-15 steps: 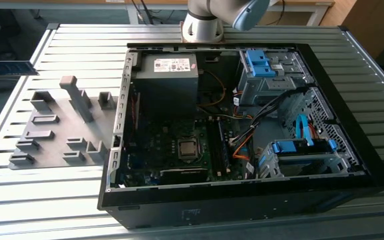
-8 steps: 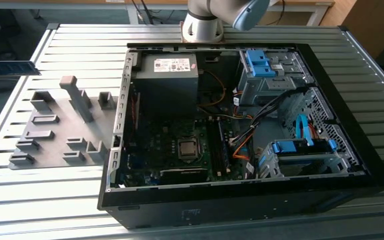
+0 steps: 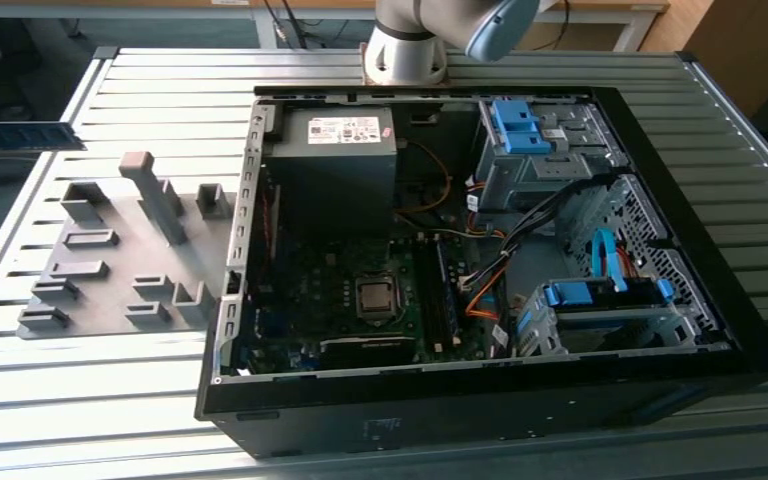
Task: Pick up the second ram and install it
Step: 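Pick up the second ram and move it above second insertion slot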
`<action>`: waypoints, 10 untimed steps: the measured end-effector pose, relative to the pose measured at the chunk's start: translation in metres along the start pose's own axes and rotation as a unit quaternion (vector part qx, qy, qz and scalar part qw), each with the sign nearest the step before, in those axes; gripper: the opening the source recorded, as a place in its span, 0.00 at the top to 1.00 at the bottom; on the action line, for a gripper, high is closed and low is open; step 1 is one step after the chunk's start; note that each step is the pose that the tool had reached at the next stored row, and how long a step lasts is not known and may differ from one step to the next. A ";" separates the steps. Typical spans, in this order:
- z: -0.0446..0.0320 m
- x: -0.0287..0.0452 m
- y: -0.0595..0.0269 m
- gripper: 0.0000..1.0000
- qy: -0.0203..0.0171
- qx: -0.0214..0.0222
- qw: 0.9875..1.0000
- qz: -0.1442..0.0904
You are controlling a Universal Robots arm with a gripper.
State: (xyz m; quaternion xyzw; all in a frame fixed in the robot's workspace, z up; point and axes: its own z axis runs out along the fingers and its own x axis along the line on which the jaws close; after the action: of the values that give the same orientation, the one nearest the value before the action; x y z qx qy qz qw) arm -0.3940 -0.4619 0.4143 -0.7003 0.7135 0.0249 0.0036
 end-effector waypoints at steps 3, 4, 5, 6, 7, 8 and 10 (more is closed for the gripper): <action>0.0000 0.0000 -0.0007 0.86 0.000 0.000 1.000 0.000; 0.0000 0.0000 -0.0009 0.86 0.000 0.000 1.000 0.000; 0.0000 0.0000 -0.0010 0.86 0.000 0.000 1.000 0.000; 0.0000 0.0000 -0.0011 0.86 0.000 0.000 1.000 0.000; 0.0000 0.0000 -0.0012 0.86 0.000 0.000 1.000 0.000; 0.0000 0.0000 -0.0015 0.86 0.000 0.000 1.000 0.000; 0.0000 0.0000 -0.0020 0.86 0.000 0.000 1.000 0.000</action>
State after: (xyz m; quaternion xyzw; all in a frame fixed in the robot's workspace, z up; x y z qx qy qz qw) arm -0.3919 -0.4619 0.4142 -0.7003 0.7134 0.0249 0.0036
